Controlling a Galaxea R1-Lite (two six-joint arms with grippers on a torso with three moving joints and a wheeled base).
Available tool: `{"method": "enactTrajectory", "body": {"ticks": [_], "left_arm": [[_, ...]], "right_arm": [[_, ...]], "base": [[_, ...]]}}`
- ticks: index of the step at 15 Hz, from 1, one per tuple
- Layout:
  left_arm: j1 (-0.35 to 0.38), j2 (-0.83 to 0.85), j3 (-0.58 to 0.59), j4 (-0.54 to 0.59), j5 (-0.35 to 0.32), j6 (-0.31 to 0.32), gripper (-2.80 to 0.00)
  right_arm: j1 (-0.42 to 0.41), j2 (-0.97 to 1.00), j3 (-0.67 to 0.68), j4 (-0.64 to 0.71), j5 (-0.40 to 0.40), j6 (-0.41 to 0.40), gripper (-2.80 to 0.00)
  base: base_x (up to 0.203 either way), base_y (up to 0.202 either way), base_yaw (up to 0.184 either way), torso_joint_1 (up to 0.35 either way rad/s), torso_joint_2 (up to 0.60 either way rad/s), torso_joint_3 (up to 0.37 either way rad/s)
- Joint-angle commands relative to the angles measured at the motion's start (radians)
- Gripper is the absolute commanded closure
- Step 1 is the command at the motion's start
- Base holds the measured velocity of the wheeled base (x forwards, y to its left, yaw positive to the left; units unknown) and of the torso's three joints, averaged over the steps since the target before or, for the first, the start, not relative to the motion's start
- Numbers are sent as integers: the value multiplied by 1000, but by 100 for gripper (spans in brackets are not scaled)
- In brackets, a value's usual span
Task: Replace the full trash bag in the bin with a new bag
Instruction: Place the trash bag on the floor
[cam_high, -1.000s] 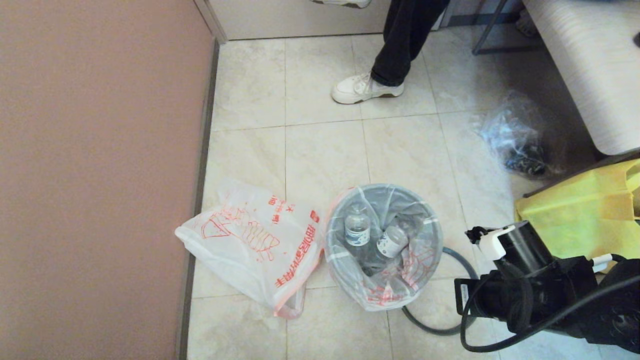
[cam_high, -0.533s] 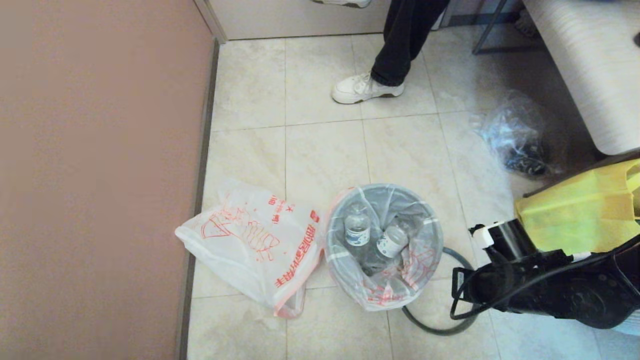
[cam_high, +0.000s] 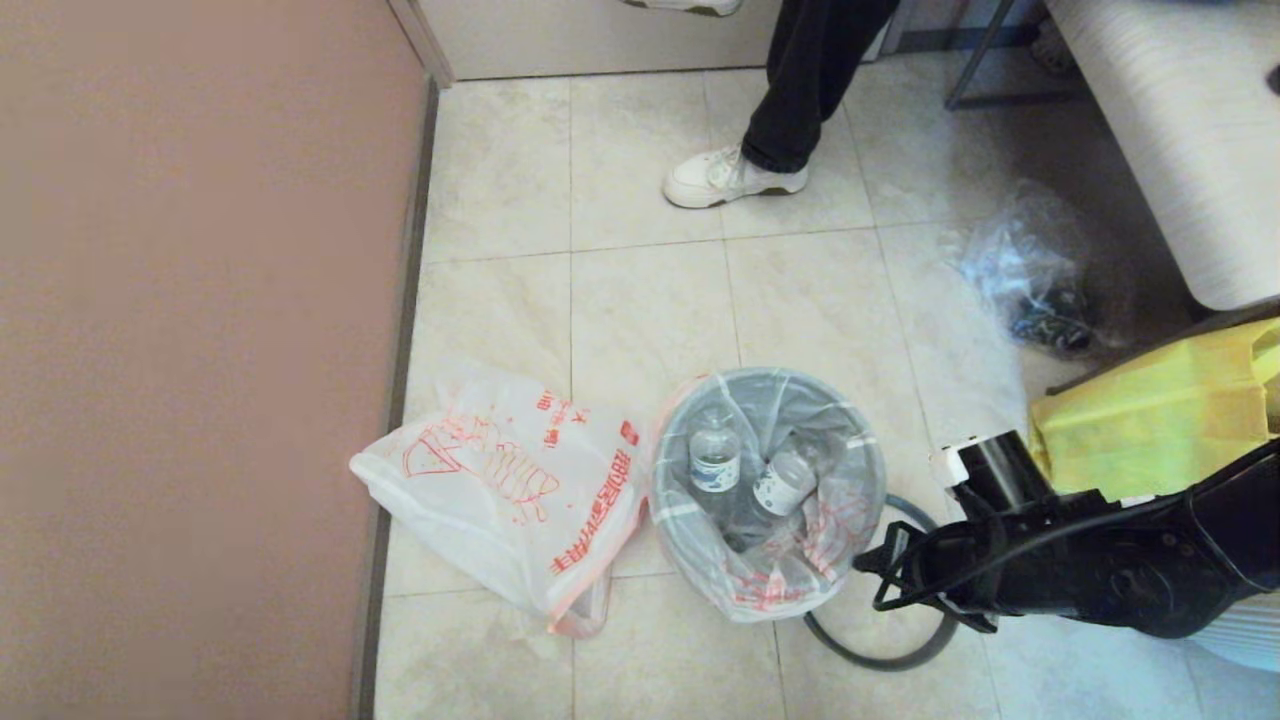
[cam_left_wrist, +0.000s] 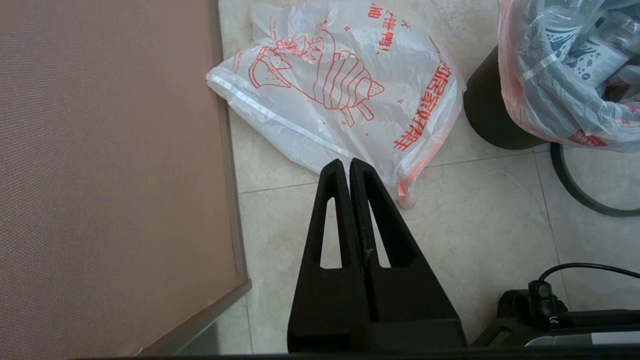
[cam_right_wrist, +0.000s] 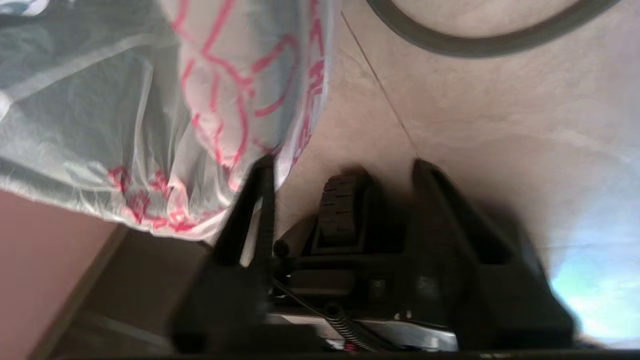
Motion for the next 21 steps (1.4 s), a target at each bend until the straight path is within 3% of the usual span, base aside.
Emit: {"method": "enactTrajectory", "body": {"ticks": [1,5,7,9,12,21], "left_arm": [[-1,1,0,1,0,0,0],[0,1,0,1,0,0,0],[0,1,0,1,0,0,0],[-1,1,0,1,0,0,0],[-1,1,0,1,0,0,0],[0,1,0,1,0,0,0]], "right_arm": [[0,25,-4,3,1,12,-280],[-1,55,-3,25,2,56,-280],[-3,56,-3,16,44,82,-280],[-13,51,-1,-36,87,105,-280],[-18,96,-7,-107,89,113,-280],[-83,215,-182,-138,96,120,-280]], "base": [[0,0,0,0,0,0],[0,0,0,0,0,0],[0,0,0,0,0,0],[0,0,0,0,0,0],[0,0,0,0,0,0],[0,0,0,0,0,0]]}}
